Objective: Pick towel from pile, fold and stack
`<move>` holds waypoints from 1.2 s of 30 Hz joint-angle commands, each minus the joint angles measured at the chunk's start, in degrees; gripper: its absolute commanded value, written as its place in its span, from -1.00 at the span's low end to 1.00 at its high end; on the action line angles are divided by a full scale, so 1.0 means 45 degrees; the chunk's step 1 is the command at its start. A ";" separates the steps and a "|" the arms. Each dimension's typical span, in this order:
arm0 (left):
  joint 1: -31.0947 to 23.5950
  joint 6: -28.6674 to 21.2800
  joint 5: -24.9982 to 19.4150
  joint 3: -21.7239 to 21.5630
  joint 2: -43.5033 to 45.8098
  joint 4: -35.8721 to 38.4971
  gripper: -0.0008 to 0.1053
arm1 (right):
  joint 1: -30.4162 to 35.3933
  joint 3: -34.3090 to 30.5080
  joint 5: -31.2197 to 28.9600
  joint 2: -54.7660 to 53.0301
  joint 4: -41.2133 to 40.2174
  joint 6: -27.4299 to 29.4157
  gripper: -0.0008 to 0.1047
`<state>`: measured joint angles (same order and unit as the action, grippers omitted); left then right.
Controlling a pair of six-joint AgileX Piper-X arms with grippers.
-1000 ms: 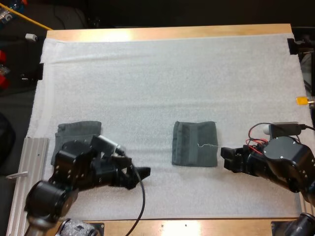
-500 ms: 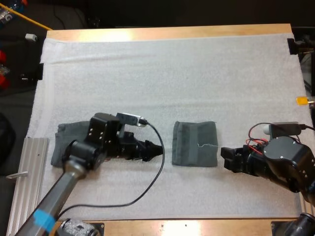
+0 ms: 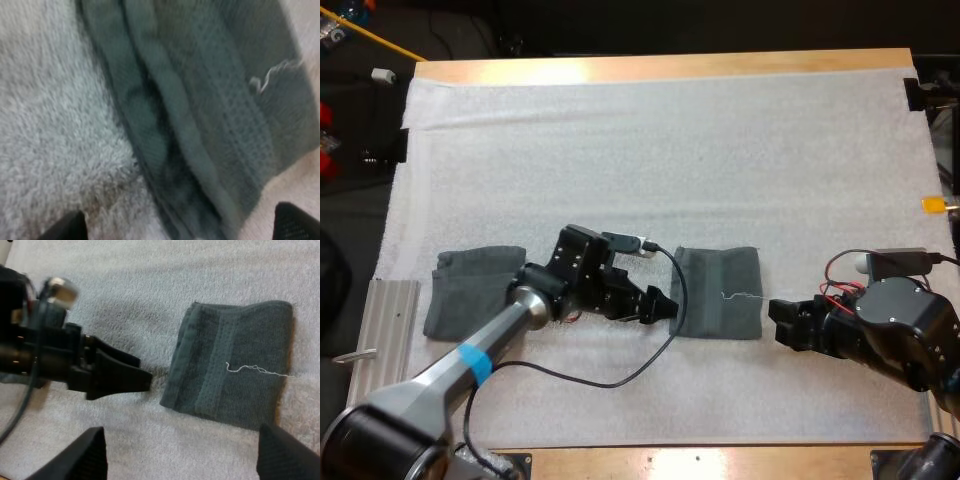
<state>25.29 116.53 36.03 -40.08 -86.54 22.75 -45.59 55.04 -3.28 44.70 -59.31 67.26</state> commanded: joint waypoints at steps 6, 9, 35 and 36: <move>0.0069 0.0464 0.1122 -0.0037 -0.0784 -0.0819 0.36 | 0.0014 0.0076 -0.0072 -0.0048 -0.0035 -0.0035 0.18; 0.0081 0.0786 0.1239 -0.0067 -0.1181 -0.0855 0.36 | 0.0014 0.0076 -0.0072 -0.0048 -0.0035 -0.0035 0.18; 0.1799 0.4564 0.1430 -0.0765 -0.2066 -0.1592 0.36 | 0.0014 0.0076 0.0254 -0.0048 -0.0035 -0.0136 0.18; 0.1947 0.4684 0.1599 -0.0950 -0.2205 -0.1594 0.36 | 0.0014 0.0076 0.0300 -0.0048 -0.0035 -0.0136 0.18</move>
<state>33.58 136.68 42.78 -44.12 -96.33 16.19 -45.59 55.04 -2.28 44.70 -59.31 66.60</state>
